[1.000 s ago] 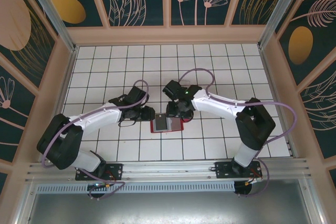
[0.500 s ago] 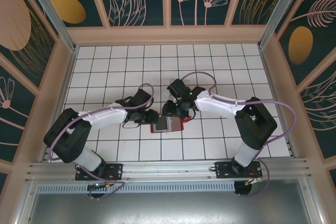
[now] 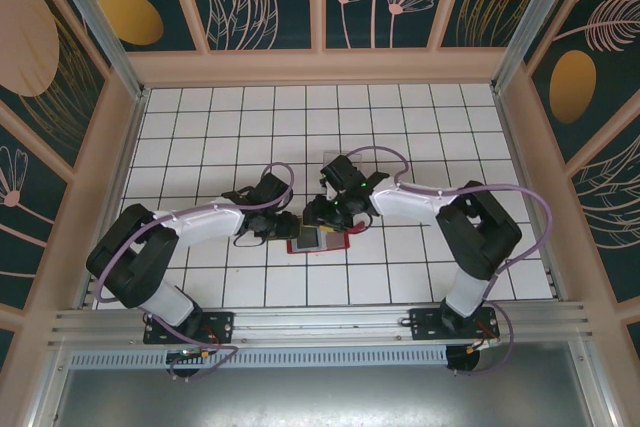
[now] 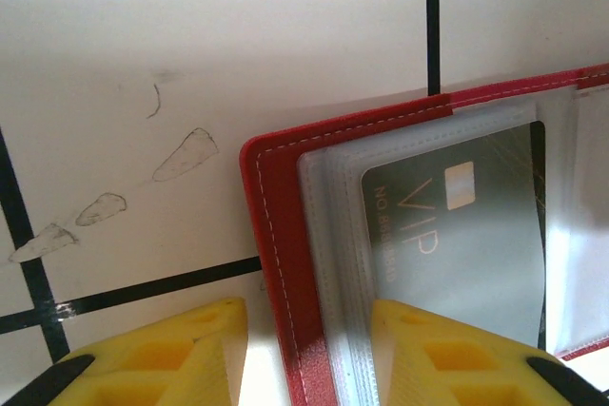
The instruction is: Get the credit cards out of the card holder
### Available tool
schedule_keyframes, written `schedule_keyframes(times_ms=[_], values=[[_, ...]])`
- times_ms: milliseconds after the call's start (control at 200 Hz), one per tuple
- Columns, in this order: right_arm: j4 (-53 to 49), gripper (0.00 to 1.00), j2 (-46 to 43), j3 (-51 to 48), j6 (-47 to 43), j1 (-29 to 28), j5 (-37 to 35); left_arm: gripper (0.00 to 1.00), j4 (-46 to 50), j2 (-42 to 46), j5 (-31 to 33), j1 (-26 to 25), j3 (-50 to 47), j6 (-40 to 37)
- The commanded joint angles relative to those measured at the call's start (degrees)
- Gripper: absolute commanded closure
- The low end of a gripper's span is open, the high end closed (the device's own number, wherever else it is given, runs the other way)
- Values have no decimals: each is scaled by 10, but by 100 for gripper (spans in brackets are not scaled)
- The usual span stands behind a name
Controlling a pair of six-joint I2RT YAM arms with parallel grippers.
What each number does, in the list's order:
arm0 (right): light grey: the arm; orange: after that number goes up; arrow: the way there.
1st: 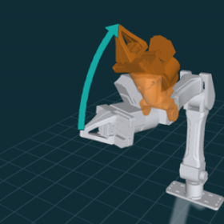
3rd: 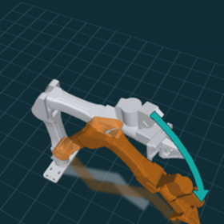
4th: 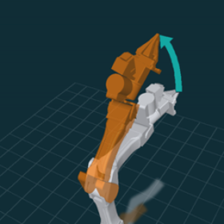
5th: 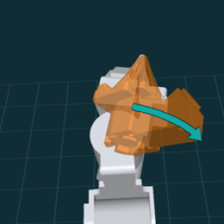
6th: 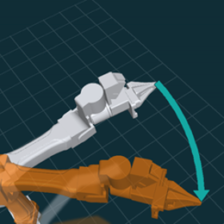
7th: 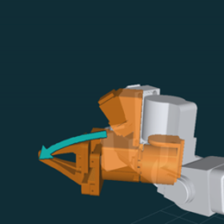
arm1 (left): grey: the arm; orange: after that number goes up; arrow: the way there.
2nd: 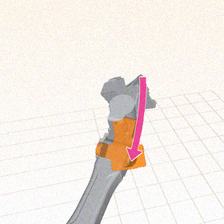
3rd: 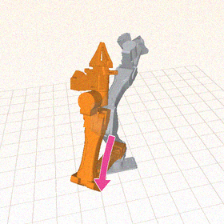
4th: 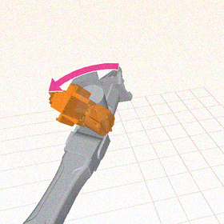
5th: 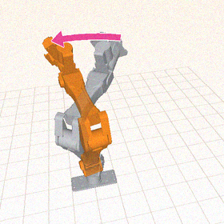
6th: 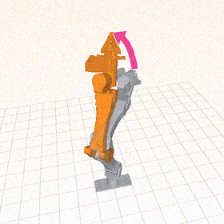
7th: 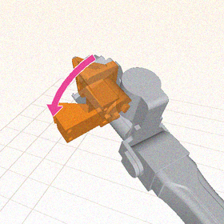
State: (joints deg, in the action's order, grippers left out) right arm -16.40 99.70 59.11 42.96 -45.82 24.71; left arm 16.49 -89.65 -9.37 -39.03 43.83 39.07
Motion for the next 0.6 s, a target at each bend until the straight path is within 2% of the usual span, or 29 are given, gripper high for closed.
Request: schedule_keyframes(times_ms=[0,591], values=[[21,51,16,-6,8,3,20,61,12,-9,15,-2,-9,-7],[30,52,37,1,8,2,32,61,14,-11,13,-3,-7,-13]])
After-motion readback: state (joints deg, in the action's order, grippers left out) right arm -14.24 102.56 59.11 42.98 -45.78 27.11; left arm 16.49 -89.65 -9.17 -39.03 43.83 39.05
